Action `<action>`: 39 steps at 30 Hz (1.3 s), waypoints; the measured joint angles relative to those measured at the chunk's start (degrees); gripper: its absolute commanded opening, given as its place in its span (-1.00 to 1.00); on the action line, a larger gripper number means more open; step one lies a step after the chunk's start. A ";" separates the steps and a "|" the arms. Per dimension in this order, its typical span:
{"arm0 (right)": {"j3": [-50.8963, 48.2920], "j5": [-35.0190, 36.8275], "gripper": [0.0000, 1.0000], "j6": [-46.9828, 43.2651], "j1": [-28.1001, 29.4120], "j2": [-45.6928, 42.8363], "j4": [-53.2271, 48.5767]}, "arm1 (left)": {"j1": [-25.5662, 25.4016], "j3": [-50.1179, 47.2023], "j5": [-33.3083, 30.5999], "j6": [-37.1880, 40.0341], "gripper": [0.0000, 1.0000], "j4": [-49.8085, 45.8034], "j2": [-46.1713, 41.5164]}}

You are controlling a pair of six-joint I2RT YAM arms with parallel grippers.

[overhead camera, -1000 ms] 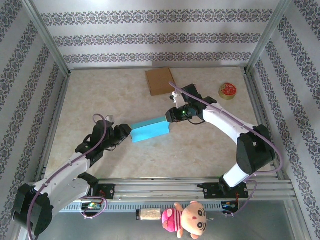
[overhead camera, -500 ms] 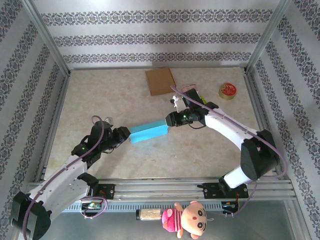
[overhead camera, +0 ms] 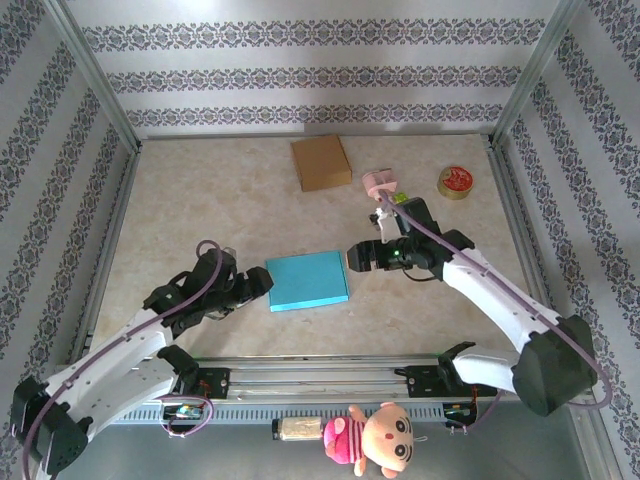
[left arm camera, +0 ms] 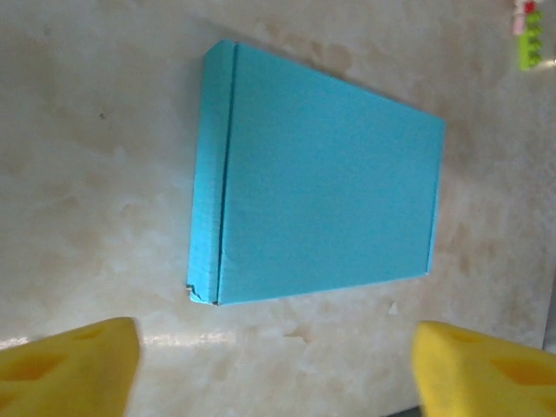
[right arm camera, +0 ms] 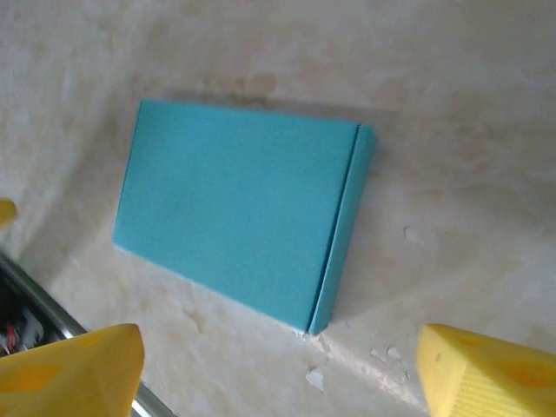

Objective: Fold the paper box

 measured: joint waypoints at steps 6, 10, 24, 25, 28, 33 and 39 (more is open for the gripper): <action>0.13 -3.87 0.67 0.96 -0.33 11.67 0.33 | -0.33 -5.22 0.37 -1.86 0.99 7.74 5.20; 0.17 -4.96 0.64 1.16 1.25 17.99 0.81 | -0.35 -4.98 1.11 -1.42 0.99 13.20 12.92; 3.50 -5.55 0.10 6.99 6.16 26.53 9.40 | -0.28 -2.58 1.38 -1.42 0.03 23.04 27.71; 3.93 -4.83 0.07 7.87 6.32 26.88 9.64 | -0.24 -2.23 1.29 -1.36 -0.03 23.28 28.13; 5.03 -2.62 0.00 10.91 6.03 27.69 10.69 | 0.52 -1.51 1.05 -1.01 -0.14 24.46 29.44; 9.92 0.15 -0.02 14.14 6.43 31.32 12.57 | 4.98 0.24 0.66 1.31 -0.22 24.87 31.19; 26.88 3.56 -0.01 15.87 6.88 42.97 15.85 | 17.00 9.22 0.87 8.57 -0.25 24.30 37.42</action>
